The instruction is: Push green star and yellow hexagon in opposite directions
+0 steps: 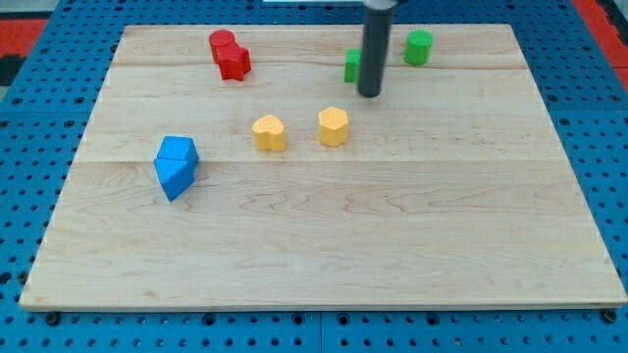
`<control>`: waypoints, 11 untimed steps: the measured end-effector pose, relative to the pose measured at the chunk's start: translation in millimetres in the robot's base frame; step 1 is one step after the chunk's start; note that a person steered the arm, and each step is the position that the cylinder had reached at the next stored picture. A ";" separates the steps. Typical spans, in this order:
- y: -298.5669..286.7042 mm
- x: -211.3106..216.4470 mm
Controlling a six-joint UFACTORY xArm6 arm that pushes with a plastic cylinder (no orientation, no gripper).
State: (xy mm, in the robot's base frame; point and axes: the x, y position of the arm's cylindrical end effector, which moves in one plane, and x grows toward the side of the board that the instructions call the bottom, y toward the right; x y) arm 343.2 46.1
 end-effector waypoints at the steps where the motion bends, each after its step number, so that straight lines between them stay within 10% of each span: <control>1: -62.0 -7.7; 4: 57.9 -69.4; 8: 14.1 64.3; 11: -13.4 56.2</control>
State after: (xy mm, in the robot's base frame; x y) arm 399.4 32.7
